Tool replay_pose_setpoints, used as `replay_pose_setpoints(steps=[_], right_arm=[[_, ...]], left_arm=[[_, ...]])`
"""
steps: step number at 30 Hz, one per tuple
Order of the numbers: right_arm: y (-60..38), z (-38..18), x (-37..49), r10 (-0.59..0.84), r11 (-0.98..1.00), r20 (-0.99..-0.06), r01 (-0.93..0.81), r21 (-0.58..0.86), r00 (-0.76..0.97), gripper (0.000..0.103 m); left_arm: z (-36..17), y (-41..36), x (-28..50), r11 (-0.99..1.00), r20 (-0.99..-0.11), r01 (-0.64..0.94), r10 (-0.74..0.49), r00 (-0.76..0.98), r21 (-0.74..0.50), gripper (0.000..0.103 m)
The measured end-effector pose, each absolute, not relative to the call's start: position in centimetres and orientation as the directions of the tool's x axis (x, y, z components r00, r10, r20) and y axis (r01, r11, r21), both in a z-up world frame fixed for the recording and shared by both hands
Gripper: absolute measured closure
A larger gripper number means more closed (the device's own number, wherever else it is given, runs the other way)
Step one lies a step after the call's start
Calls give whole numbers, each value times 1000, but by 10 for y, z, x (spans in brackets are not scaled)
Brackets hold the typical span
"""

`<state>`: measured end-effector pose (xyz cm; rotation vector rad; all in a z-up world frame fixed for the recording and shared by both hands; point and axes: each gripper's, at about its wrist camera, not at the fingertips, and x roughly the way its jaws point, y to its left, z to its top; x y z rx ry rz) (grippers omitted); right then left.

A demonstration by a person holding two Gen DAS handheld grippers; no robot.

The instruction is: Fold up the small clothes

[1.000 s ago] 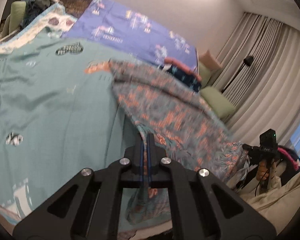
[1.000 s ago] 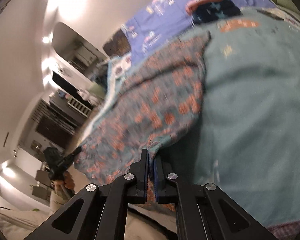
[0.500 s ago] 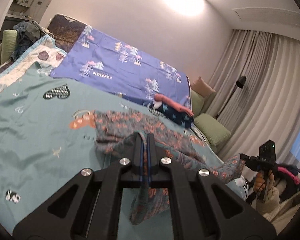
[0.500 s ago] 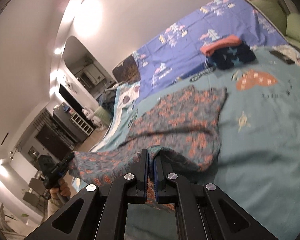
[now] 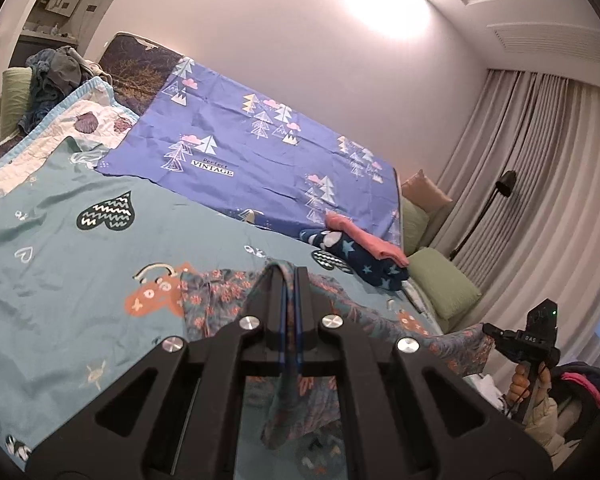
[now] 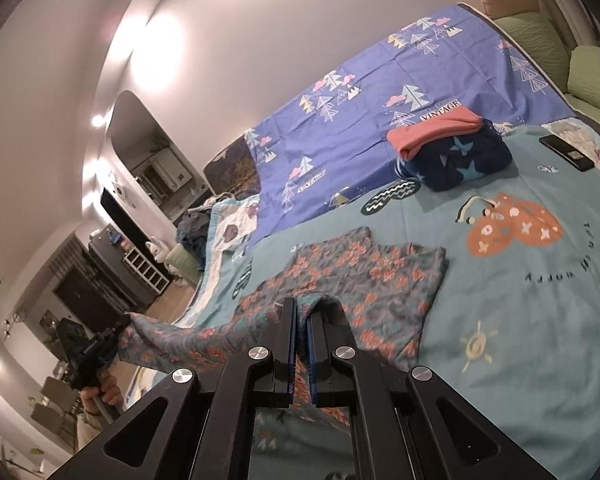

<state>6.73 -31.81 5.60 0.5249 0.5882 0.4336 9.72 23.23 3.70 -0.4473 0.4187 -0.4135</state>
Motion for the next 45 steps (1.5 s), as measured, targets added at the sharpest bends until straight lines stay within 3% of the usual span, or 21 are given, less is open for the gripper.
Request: replay_pose_setpoints(steps=[20,25,33,38,41,45], right_arm=[[-332,37,203,496,789,-459,-162,593,737,100],[-330,16,247,476,809,-518,-123,575,710,99],[-327,-57,296,374,870,-698,30,493,611,96],[-336,-58,286,371,871,-704,36,491,605,91],[-338,-41,267,324,906,-707,8,422,628,84],[-328,-32,240,337,927,-730,-72,369,594,75]], left_arm=[[15,208,256,870,-467,185,-413,782,-458,99],[-11,203,296,886,-542,150,-394,743,-438,99],[-78,200,330,905,-664,77,-363,654,-419,99],[-78,214,324,909,-670,64,-349,655,-411,97],[-67,224,307,908,-650,84,-356,671,-411,91],[-59,217,277,905,-646,171,-400,650,-389,60]])
